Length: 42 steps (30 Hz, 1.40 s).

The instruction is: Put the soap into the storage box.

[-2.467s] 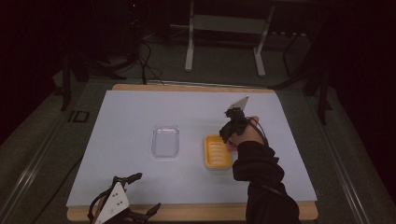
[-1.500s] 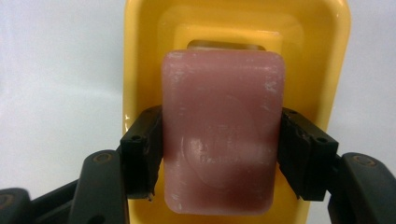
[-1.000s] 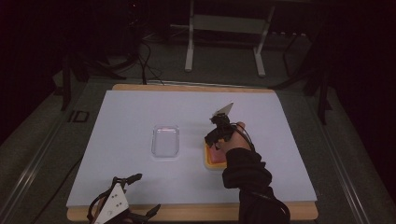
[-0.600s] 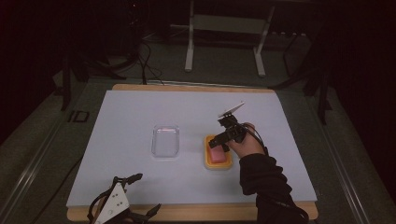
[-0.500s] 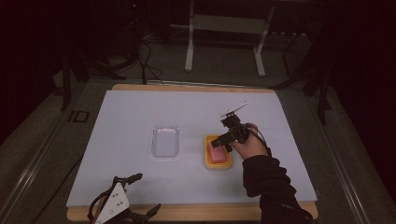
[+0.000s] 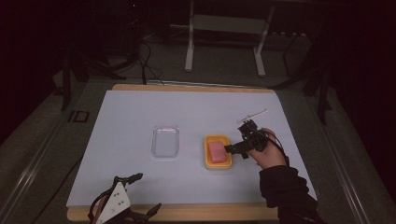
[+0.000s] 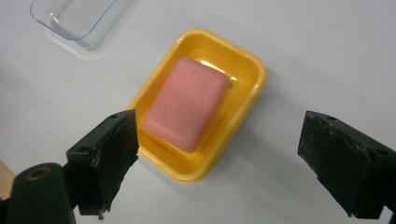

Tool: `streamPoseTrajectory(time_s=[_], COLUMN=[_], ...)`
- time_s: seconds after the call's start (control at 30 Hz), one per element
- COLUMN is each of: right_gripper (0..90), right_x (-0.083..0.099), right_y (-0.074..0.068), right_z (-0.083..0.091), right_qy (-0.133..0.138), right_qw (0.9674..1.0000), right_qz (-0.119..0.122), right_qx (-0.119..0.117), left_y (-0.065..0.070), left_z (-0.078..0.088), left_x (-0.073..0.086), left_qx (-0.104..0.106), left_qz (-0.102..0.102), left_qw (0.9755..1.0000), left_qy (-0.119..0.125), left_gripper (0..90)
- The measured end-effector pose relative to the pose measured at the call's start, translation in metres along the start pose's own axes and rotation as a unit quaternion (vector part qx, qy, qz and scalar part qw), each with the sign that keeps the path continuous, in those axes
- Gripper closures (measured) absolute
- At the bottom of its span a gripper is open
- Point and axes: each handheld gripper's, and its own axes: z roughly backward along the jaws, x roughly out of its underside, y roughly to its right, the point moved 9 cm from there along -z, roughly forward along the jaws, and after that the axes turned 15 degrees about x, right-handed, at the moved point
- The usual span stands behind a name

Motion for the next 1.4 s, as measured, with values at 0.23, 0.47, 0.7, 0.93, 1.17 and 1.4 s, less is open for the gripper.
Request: streamPoseTrajectory(time_s=[0.23, 0.47, 0.7, 0.93, 1.17, 1.4], right_gripper=[13.6, 14.1, 14.0, 13.6, 13.3, 13.3], right_x=[0.018, 0.039, 0.062, 0.082, 0.096, 0.114], right_y=[0.019, 0.033, 0.044, 0.047, 0.050, 0.057], right_z=[0.007, 0.011, 0.016, 0.008, 0.005, 0.001], right_qy=[0.029, 0.041, 0.077, 0.084, 0.091, 0.096], right_qw=[0.9995, 0.9991, 0.9969, 0.9960, 0.9950, 0.9941], right_qz=[0.005, 0.000, 0.004, 0.023, 0.030, 0.039], right_qx=[0.010, 0.011, 0.015, 0.021, 0.029, 0.034], left_y=[0.000, 0.000, 0.000, 0.000, 0.000, 0.000], left_z=[0.000, -0.001, -0.001, -0.001, -0.001, -0.001], left_x=[0.000, 0.001, 0.001, 0.001, 0.001, 0.001], left_qx=[-0.001, -0.001, -0.001, -0.001, -0.001, 0.000], left_qz=[0.000, -0.001, -0.001, 0.000, -0.001, -0.001], left_qw=[1.0000, 1.0000, 1.0000, 1.0000, 1.0000, 1.0000], left_qy=[0.000, -0.003, -0.003, -0.004, -0.003, -0.005], left_gripper=[0.2, 0.3, 0.2, 0.3, 0.3, 0.3])
